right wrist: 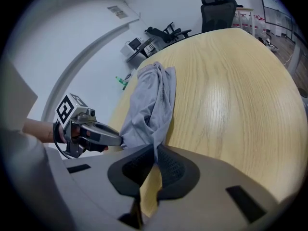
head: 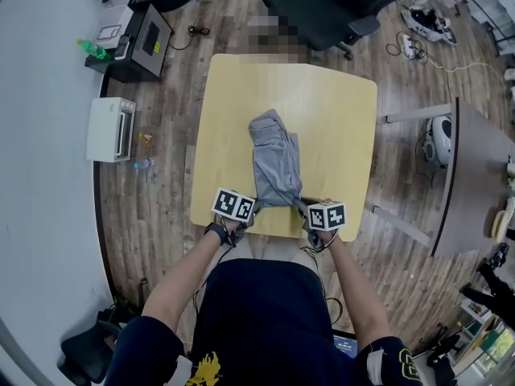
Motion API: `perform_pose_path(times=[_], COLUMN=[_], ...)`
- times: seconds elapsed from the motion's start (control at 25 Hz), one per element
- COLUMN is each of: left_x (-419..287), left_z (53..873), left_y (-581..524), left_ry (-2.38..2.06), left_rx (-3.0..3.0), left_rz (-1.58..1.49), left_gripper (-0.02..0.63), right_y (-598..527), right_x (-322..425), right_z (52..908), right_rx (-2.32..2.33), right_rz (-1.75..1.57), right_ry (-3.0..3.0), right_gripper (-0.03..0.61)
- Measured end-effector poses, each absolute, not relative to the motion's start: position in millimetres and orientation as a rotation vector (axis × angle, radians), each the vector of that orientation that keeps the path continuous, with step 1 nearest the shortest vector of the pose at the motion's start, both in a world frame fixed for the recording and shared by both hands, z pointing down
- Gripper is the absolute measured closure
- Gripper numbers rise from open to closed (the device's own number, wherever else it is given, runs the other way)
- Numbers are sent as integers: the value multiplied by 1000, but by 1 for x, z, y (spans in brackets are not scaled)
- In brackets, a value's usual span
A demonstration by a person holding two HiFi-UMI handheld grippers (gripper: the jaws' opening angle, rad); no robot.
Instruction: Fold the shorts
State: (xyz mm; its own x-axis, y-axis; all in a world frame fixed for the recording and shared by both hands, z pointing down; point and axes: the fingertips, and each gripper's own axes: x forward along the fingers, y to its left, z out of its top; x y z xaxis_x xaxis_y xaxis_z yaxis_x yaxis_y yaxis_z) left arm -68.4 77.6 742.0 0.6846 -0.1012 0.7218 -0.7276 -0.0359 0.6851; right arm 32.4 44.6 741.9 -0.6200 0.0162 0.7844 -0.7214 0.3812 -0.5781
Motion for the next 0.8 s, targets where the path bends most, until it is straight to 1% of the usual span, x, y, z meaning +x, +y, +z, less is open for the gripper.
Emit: perform_pose_path(times=[0.16, 0.28, 0.4, 0.52, 0.64, 0.8], left_x=[-70, -73, -81, -80, -80, -89], left_z=[714, 685, 663, 647, 636, 630], left_y=[87, 110, 143, 165, 167, 139], left_ry=[-680, -635, -592, -582, -628, -691], left_rx=[1571, 1544, 1538, 1561, 1619, 1694], left_rz=[569, 538, 565, 614, 661, 679], left_gripper=[577, 577, 577, 577, 577, 577], right_y=[54, 81, 118, 140, 142, 112], right_x=[34, 33, 29, 32, 31, 22], right_z=[721, 696, 672, 654, 640, 632], right_rx=[546, 463, 369, 319, 324, 394], right_rz=[1270, 1298, 1328, 1290, 1247, 1182], right_ry=[-1932, -1933, -1926, -1935, -1963, -2008], right_gripper=[540, 540, 540, 543, 545, 545])
